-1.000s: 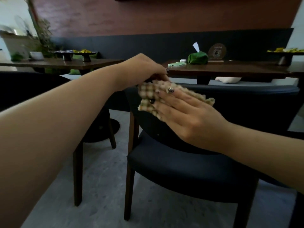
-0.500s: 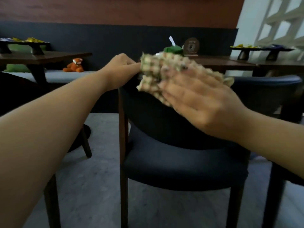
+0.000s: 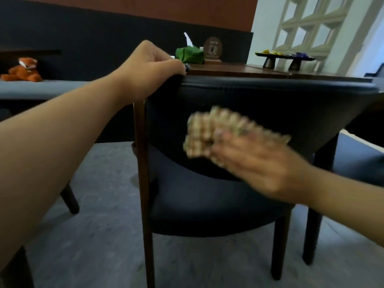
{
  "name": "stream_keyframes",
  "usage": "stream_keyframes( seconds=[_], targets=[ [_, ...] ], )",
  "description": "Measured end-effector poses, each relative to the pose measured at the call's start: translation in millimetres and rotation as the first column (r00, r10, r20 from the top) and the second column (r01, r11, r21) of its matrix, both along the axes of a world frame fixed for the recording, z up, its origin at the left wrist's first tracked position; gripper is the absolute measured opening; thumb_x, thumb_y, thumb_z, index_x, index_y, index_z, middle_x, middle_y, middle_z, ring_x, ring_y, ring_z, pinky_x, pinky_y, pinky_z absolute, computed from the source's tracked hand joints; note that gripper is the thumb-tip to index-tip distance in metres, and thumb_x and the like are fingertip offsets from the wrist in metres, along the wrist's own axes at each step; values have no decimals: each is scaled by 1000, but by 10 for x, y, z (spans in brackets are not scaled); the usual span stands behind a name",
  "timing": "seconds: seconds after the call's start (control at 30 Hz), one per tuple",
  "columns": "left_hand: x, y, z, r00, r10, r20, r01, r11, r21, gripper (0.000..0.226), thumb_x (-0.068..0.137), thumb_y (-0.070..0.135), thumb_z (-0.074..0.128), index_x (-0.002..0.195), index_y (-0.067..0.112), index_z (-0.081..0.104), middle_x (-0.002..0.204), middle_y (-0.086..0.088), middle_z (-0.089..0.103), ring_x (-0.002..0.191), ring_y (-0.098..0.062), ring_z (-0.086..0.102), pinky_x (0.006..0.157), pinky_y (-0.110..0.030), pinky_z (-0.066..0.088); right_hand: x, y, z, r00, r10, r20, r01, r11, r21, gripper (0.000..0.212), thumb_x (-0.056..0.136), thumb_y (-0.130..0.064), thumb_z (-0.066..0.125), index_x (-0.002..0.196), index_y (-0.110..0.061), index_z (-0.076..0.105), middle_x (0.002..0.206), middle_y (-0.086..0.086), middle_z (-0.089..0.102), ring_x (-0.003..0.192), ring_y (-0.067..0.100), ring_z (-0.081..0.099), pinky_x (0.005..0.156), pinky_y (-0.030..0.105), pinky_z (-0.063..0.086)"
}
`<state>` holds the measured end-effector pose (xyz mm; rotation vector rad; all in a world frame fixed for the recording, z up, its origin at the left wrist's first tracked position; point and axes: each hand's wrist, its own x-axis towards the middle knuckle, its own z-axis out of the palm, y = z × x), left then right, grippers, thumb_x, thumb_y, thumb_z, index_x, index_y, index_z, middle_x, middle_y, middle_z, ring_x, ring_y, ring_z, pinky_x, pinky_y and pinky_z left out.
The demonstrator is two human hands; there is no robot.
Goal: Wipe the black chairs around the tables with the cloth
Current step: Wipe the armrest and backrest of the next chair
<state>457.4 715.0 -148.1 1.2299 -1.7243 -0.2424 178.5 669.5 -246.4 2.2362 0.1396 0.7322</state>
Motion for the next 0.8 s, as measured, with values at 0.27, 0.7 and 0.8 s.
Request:
stream_keyframes(
  seconds=[0.27, 0.7, 0.8],
  targets=[
    [145, -228, -259, 988, 0, -152, -13, 996, -83, 45, 81, 45, 53, 42, 23, 55, 44, 13, 48, 46, -2, 43, 47, -11, 35, 160, 3, -143, 998, -29, 62, 32, 998, -45, 28, 96, -1, 51, 121, 5, 60, 133, 19, 52, 128, 36, 47, 109, 47, 35],
    [34, -151, -264, 964, 99, -245, -134, 983, -129, 39, 80, 29, 51, 46, 11, 43, 48, -2, 33, 49, -13, 28, 53, -34, 22, 353, 187, 360, 969, -133, 210, 119, 990, 76, 34, 102, -16, 45, 134, -7, 53, 139, 10, 51, 134, 28, 43, 111, 47, 35],
    [-23, -112, -254, 956, 103, -274, -131, 987, -88, 38, 71, 38, 54, 39, 23, 38, 44, 8, 32, 48, -11, 26, 53, -32, 23, 447, 221, 490, 927, -272, 259, 228, 955, 188, 39, 105, -26, 32, 140, -16, 46, 145, 2, 45, 139, 22, 35, 112, 42, 33]
  ],
)
